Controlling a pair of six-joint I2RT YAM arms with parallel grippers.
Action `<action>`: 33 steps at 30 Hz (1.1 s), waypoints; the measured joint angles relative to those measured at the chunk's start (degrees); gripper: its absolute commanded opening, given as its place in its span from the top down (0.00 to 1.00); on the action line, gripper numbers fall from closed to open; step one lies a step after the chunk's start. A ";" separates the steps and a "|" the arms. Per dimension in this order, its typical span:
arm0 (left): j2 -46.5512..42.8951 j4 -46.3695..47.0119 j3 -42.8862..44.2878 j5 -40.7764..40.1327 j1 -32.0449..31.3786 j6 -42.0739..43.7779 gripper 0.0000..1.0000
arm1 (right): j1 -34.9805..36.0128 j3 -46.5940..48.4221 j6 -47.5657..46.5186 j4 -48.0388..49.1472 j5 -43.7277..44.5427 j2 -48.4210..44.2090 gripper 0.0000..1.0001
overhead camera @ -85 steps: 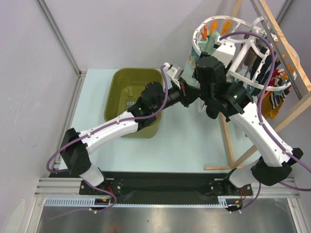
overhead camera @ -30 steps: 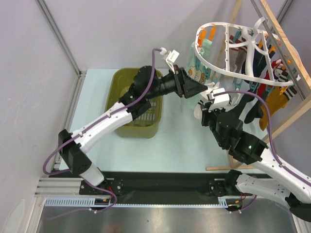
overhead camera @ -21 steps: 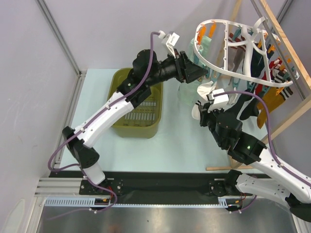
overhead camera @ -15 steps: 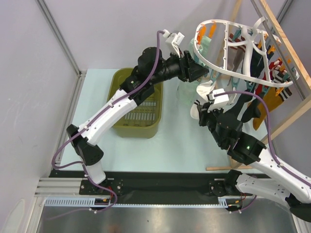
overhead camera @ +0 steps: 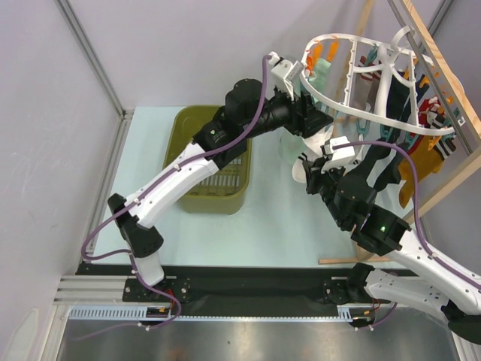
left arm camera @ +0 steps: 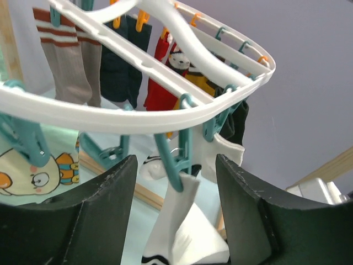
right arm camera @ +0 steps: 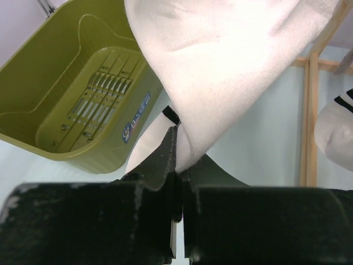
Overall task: Remove the socks clipped to the hanger
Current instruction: Remove the sock from the hanger.
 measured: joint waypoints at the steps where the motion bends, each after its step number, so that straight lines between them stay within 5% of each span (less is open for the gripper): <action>1: 0.37 -0.35 0.90 -0.68 -0.31 0.59 0.37 | 0.00 0.00 0.00 0.13 -0.02 0.00 1.00; 22: 5.92 -3.78 6.45 -6.75 -1.25 5.46 0.42 | -0.26 0.00 0.22 0.33 -0.90 0.24 1.00; 33: 6.86 -3.80 9.81 -6.60 -1.44 5.35 0.68 | -0.26 0.00 0.66 0.26 -0.90 0.17 1.00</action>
